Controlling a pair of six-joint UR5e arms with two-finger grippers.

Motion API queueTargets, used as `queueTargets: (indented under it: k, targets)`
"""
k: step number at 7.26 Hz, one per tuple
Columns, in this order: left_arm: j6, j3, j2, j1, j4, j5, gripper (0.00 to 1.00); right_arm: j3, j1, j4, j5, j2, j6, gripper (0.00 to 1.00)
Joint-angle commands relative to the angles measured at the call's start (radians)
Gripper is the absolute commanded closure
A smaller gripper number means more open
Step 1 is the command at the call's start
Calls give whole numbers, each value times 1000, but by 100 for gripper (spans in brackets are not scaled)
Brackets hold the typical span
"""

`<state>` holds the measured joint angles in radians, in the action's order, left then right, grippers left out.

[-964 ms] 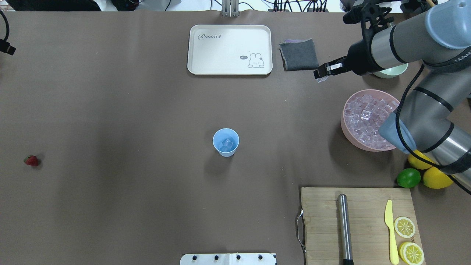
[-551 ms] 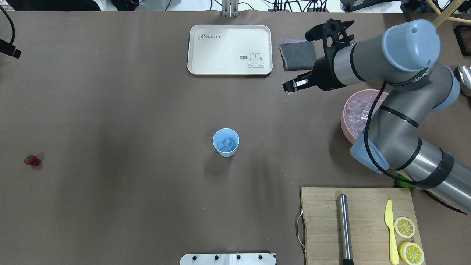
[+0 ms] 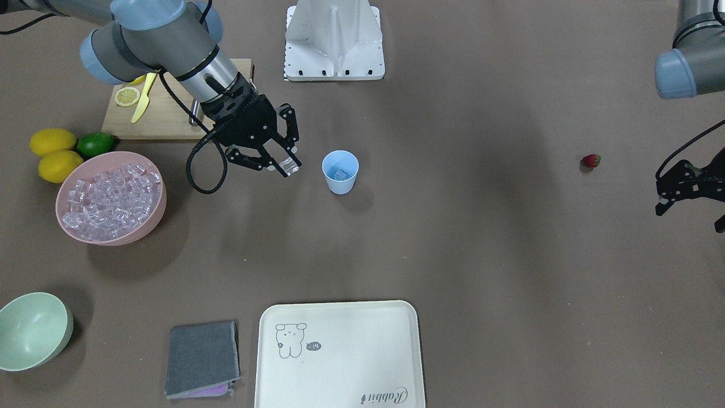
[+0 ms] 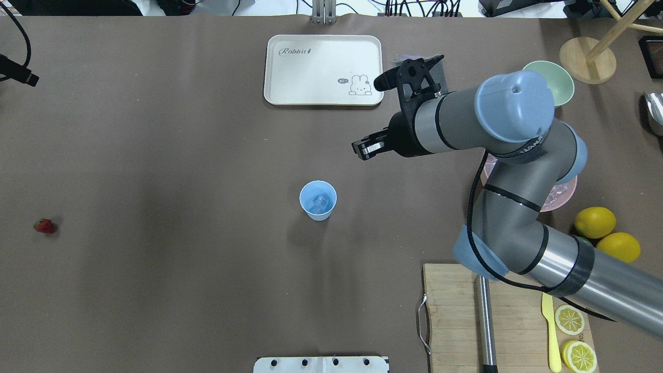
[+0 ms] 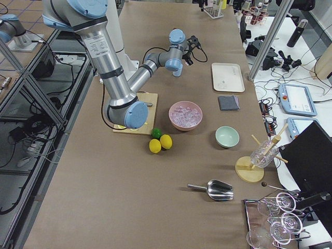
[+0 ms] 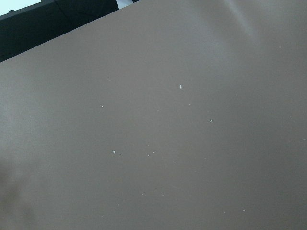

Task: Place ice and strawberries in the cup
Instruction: 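Carry the ice cube with the right gripper over the blue cup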

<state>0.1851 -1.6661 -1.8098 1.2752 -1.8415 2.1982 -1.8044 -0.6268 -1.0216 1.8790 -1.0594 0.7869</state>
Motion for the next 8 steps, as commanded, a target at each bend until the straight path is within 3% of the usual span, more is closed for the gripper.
queueTargets:
  k: [1,8]
  targets:
    - [0,-1,3,-7,-2,0,2,7,77,0,-70,27,0,100]
    - [56,-1,4,-30,-5,0,2,138,147,0,-146,122,-5,100]
